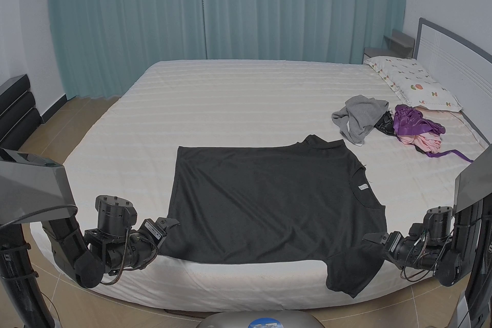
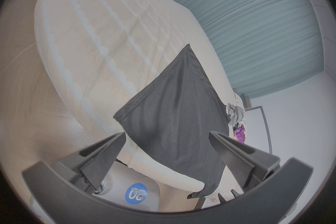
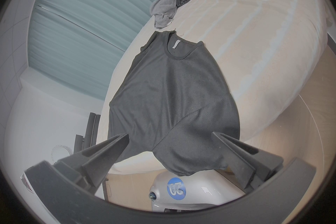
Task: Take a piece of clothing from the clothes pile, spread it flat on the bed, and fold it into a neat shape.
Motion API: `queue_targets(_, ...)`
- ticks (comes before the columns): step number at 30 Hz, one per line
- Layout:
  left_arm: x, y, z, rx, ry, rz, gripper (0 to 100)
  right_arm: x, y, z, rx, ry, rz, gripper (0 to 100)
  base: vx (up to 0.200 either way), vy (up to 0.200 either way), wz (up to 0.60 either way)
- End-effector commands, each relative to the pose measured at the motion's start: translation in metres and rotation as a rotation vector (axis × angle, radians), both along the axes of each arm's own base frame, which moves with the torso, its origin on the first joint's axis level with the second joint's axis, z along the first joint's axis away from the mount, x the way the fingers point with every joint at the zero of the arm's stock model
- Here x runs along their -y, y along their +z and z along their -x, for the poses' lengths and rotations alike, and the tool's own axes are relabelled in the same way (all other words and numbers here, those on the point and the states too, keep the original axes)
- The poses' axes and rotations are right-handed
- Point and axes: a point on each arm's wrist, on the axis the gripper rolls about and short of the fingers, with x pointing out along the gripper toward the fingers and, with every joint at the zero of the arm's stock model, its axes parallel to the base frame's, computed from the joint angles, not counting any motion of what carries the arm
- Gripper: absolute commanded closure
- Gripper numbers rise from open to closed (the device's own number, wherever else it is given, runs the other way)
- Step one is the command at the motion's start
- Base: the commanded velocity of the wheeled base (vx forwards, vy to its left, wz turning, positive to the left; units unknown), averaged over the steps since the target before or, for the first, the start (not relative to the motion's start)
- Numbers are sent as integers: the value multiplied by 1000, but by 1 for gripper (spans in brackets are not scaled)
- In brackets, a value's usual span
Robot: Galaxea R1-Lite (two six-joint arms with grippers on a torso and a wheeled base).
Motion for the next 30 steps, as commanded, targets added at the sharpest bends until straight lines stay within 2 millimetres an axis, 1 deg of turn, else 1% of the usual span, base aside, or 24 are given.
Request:
queue_targets(1, 1, 0, 1, -2, -5, 1, 0, -1, 0, 0, 10, 6, -1, 0, 0, -200, 0)
queue_targets(8, 3, 0, 2, 1, -13, -5, 0, -2, 1, -1, 12, 8, 0, 0, 0, -200, 0)
queue_targets(13, 1, -2, 4, -6, -18, -21, 0, -4, -1, 0, 5, 18, 3, 0, 0, 0, 0)
queue_targets(15, -2, -5, 5, -19, -42, -58, 0, -4, -1, 0, 5, 17, 1, 0, 0, 0, 0)
queue_targets(20, -16, -11, 5, -20, -71, -145, 0, -4, -1, 0, 5, 17, 1, 0, 0, 0, 0)
queue_targets(22, -19, -11, 4, -20, -73, -154, 0, -4, -1, 0, 4, 17, 2, 0, 0, 0, 0)
queue_targets(23, -26, -12, 5, -28, -91, -166, 0, -4, -1, 0, 3, 16, 0, 0, 0, 0, 0)
queue_targets(26, -35, -16, 11, -58, -126, -171, 0, -4, -1, 0, 3, 15, 0, 0, 0, 0, 0)
queue_targets(29, -43, -28, 9, -94, -145, -209, 0, -4, -3, -1, -2, 16, 2, 0, 0, 0, 0)
queue_targets(30, -44, -29, 9, -95, -146, -211, 0, -4, -3, -1, -1, 16, 2, 0, 0, 0, 0)
